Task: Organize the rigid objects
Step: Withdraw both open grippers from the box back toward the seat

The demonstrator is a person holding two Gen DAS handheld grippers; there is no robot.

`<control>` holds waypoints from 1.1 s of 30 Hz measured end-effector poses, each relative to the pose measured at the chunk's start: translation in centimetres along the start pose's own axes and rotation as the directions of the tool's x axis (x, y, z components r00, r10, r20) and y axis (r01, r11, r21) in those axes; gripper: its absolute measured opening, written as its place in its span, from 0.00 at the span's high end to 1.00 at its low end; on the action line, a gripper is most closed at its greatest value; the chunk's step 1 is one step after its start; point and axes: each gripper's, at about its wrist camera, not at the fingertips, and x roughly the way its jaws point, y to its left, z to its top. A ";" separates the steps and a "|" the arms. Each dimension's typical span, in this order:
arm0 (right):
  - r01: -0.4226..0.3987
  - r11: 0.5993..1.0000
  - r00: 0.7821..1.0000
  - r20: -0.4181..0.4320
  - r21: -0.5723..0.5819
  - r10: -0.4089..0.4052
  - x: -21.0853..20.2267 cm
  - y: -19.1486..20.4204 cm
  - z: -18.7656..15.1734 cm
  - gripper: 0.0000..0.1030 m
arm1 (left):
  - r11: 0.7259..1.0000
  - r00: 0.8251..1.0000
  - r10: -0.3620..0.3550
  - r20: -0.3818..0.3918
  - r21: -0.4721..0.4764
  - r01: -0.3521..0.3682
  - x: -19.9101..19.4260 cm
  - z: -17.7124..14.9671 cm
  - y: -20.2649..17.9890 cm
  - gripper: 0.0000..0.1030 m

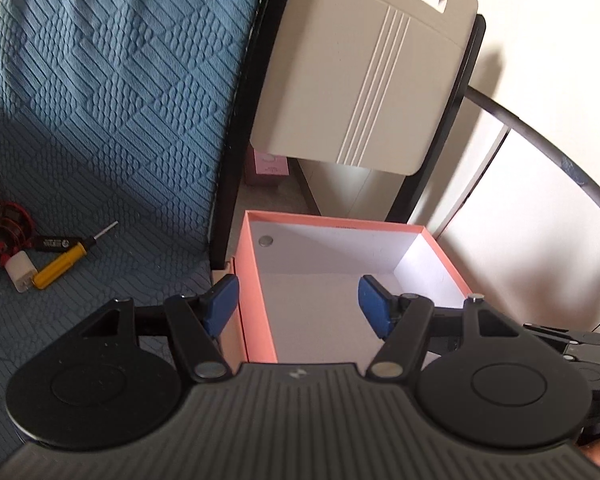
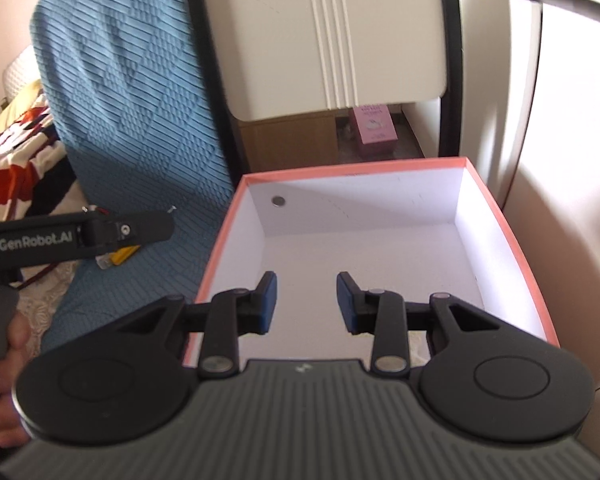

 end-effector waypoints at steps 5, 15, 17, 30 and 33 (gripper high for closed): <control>-0.019 0.999 0.999 0.049 -0.036 0.021 -1.0 2.4 0.6 0.64 | 1.000 0.997 0.006 0.075 -0.007 -0.006 -3.2 0.5 1.4 0.31; -0.084 0.990 0.991 0.097 -0.109 0.095 -2.4 7.1 0.5 0.64 | 0.999 0.986 0.039 0.164 -0.044 -0.032 -8.0 0.1 5.0 0.31; -0.092 0.989 0.989 0.100 -0.119 0.104 -2.5 7.9 0.4 0.64 | 0.998 0.983 0.049 0.178 -0.050 -0.041 -8.8 -0.1 5.7 0.31; -0.130 0.978 0.986 0.079 -0.163 0.144 -2.1 12.2 -0.8 0.64 | 0.990 0.972 0.127 0.199 -0.082 -0.112 -12.0 -1.7 10.9 0.31; -0.140 0.973 0.986 0.065 -0.182 0.154 -1.8 13.4 -1.5 0.64 | 0.988 0.969 0.145 0.200 -0.086 -0.130 -12.5 -2.2 11.8 0.31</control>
